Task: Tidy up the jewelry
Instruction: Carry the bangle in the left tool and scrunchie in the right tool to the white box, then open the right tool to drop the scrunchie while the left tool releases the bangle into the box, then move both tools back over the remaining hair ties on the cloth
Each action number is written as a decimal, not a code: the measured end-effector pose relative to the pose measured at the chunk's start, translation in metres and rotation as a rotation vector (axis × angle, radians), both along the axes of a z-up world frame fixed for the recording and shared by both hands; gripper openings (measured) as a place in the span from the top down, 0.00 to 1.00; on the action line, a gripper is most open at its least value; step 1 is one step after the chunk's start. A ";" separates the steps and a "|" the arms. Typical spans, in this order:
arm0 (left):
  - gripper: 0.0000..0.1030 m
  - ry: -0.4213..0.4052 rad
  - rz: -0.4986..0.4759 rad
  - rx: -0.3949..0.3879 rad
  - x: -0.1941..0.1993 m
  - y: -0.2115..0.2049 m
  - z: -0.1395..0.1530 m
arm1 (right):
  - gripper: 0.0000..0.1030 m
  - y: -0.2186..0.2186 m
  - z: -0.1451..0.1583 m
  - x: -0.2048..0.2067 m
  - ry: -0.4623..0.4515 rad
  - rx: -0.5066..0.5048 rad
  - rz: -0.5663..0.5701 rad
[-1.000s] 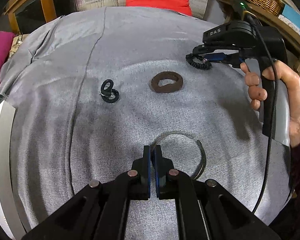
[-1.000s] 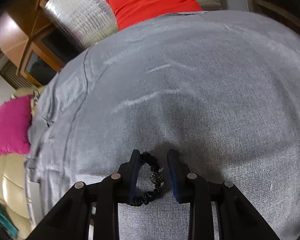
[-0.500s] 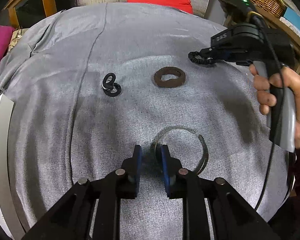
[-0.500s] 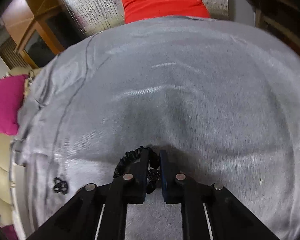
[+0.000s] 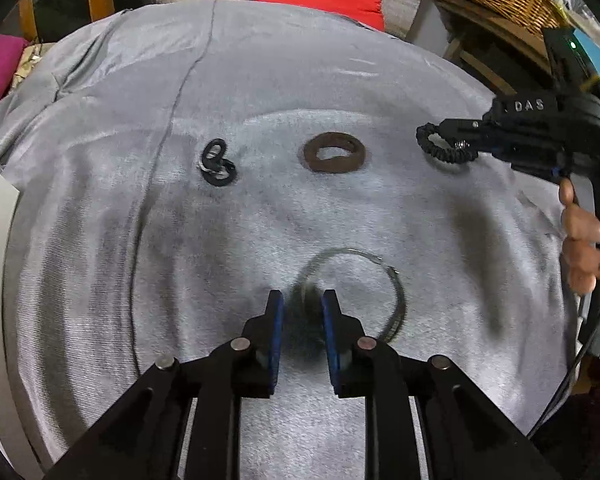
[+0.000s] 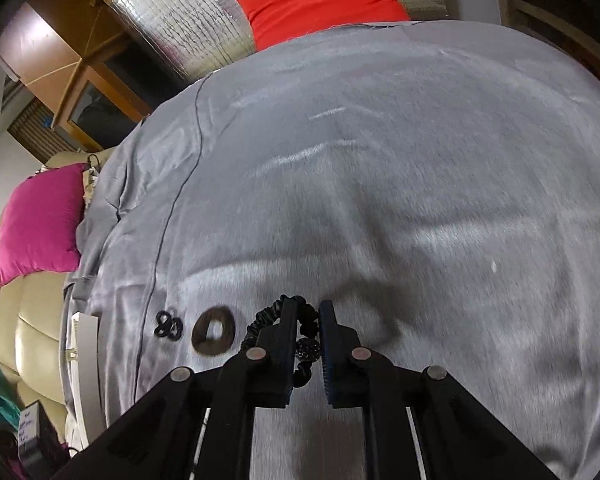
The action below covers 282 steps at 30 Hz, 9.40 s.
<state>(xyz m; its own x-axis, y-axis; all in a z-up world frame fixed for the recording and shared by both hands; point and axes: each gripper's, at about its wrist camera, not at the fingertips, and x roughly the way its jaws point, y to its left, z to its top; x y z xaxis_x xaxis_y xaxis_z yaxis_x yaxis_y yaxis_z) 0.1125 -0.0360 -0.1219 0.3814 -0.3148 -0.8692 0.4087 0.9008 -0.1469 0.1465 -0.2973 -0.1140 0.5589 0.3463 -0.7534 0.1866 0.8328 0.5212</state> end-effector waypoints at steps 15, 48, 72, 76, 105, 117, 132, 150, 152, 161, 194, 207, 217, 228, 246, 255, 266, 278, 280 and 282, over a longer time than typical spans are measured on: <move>0.81 0.032 -0.041 -0.058 -0.016 0.004 0.002 | 0.88 0.012 0.007 -0.074 -0.013 -0.030 0.026; 0.96 -0.123 0.049 0.001 -0.015 0.002 0.026 | 0.88 0.022 -0.010 -0.066 0.026 -0.033 0.029; 0.96 -0.295 0.279 0.104 -0.041 0.086 0.062 | 0.88 0.087 0.024 -0.063 -0.147 -0.013 0.121; 0.96 -0.299 0.310 0.118 -0.040 0.094 0.062 | 0.88 0.094 0.025 -0.063 -0.156 -0.015 0.136; 0.96 -0.313 0.378 0.144 -0.046 0.112 0.066 | 0.88 0.121 0.024 -0.063 -0.169 -0.019 0.182; 0.96 -0.303 0.419 0.139 -0.047 0.130 0.067 | 0.88 0.140 0.023 -0.065 -0.179 -0.028 0.225; 0.96 -0.338 0.497 0.092 -0.061 0.172 0.085 | 0.88 0.187 0.032 -0.073 -0.203 -0.098 0.307; 0.96 -0.342 0.702 0.023 -0.084 0.278 0.094 | 0.88 0.292 0.086 -0.074 -0.289 -0.135 0.444; 0.96 -0.333 0.738 0.014 -0.087 0.295 0.093 | 0.88 0.306 0.093 -0.074 -0.308 -0.139 0.467; 0.96 -0.299 0.813 0.004 -0.128 0.345 0.086 | 0.88 0.361 0.118 -0.077 -0.349 -0.131 0.548; 0.96 0.069 0.581 -0.028 -0.109 0.345 0.005 | 0.88 0.519 0.043 -0.045 -0.046 -0.351 0.859; 0.96 0.135 0.616 -0.020 -0.099 0.346 -0.017 | 0.87 0.526 0.029 -0.036 0.011 -0.360 0.868; 0.96 0.149 0.632 -0.019 -0.094 0.352 -0.024 | 0.87 0.528 0.027 -0.026 0.056 -0.319 0.868; 0.60 0.133 0.632 -0.021 -0.097 0.346 -0.016 | 0.75 0.506 0.044 -0.030 0.010 -0.236 0.836; 0.51 -0.243 0.531 0.249 -0.120 0.257 0.094 | 0.75 0.323 0.095 -0.056 -0.154 -0.107 0.615; 0.46 -0.295 0.421 0.289 -0.108 0.183 0.116 | 0.75 0.218 0.105 -0.069 -0.191 -0.079 0.472; 0.43 -0.291 0.313 0.356 -0.085 0.103 0.111 | 0.75 0.114 0.075 -0.068 -0.185 0.034 0.290; 0.43 -0.241 0.303 0.376 -0.031 0.061 0.082 | 0.75 0.053 0.040 -0.036 -0.099 0.137 0.168; 0.43 -0.216 0.328 0.353 -0.011 0.058 0.075 | 0.75 0.049 0.032 -0.028 -0.071 0.144 0.148; 0.43 -0.198 0.347 0.338 0.005 0.053 0.068 | 0.75 0.047 0.025 -0.021 -0.049 0.138 0.138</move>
<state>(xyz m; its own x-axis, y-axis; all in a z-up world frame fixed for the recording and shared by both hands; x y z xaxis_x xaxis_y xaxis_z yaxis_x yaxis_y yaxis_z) 0.1180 0.0169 -0.0540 0.5808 0.1447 -0.8011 0.0684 0.9719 0.2251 0.1257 -0.2505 -0.0889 0.5340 0.5201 -0.6666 0.0475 0.7688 0.6378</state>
